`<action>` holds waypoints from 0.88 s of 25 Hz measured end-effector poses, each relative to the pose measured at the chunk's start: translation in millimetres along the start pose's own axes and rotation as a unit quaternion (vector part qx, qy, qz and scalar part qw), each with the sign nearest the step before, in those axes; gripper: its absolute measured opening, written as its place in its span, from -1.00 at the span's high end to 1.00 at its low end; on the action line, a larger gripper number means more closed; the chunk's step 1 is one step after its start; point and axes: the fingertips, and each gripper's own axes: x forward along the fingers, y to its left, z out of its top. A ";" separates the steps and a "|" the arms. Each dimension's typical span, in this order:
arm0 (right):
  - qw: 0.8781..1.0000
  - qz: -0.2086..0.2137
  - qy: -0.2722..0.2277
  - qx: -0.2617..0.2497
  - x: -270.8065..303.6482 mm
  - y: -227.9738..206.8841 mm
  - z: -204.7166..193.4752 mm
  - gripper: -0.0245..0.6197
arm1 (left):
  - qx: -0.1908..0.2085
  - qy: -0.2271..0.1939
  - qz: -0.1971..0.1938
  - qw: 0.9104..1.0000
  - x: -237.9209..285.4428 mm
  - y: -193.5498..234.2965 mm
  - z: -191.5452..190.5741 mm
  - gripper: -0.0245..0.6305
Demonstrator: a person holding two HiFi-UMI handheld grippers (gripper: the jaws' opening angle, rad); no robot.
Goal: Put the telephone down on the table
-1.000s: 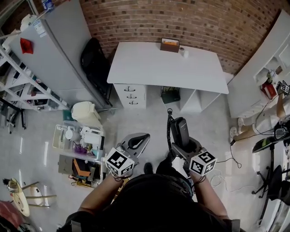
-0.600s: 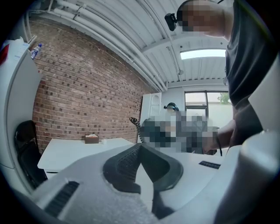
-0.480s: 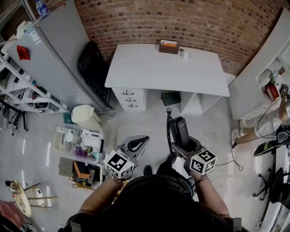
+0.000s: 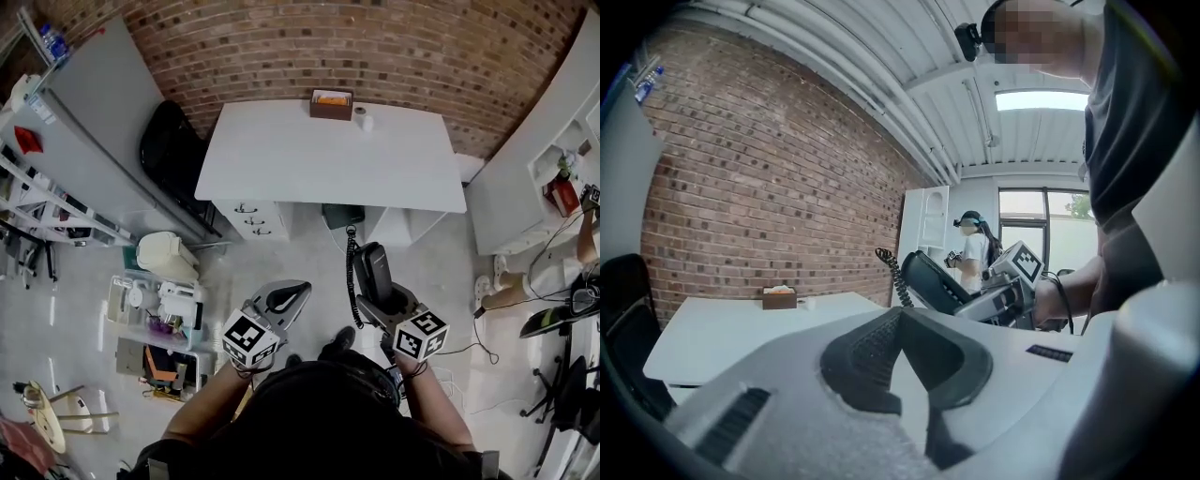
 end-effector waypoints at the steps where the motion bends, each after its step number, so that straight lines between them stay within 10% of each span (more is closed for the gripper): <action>1: 1.000 0.000 -0.003 0.000 -2.9 -12.4 7.4 0.09 | 0.001 -0.001 -0.002 1.000 14.2 0.1 5.1 0.90; 22: 1.000 -0.009 -0.028 0.007 -37.2 -129.2 68.3 0.09 | -0.003 -0.006 0.024 1.000 122.3 14.3 32.3 0.90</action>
